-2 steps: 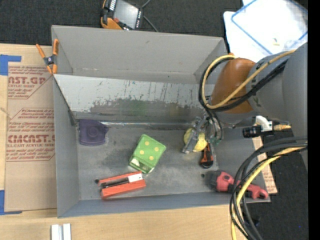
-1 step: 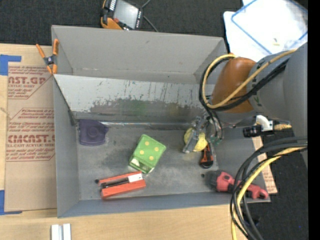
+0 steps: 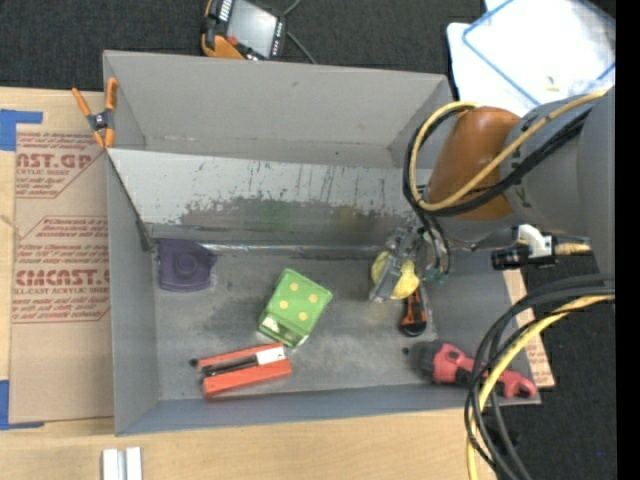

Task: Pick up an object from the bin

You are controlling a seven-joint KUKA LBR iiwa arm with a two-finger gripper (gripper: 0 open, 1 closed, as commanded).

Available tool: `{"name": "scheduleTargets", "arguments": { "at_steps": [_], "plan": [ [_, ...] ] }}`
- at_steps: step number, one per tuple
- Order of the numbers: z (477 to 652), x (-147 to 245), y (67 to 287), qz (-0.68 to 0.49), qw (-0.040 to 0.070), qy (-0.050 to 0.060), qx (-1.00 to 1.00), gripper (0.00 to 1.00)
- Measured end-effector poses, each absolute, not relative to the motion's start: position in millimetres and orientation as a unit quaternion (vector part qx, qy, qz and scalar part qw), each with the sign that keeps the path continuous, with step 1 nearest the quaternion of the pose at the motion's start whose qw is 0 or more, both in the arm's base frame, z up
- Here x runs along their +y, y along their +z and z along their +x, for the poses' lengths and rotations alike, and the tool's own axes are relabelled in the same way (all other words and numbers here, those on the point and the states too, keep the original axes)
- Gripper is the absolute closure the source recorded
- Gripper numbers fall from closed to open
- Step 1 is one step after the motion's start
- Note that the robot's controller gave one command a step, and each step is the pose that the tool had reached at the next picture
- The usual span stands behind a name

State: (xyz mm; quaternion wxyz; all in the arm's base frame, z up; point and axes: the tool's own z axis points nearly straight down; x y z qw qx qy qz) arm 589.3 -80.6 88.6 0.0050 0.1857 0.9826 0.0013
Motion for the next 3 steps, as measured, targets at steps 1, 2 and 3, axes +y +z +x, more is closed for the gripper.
{"name": "scheduleTargets", "arguments": {
  "at_steps": [1,2,3],
  "plan": [
    [590.2,-80,101,0.185,0.007,0.002,0.983,1.00],
    [587.9,-80,130,0.185,0.002,0.002,0.983,1.00],
    [589.7,-80,166,0.185,0.005,0.002,0.983,1.00]
  ]
}}
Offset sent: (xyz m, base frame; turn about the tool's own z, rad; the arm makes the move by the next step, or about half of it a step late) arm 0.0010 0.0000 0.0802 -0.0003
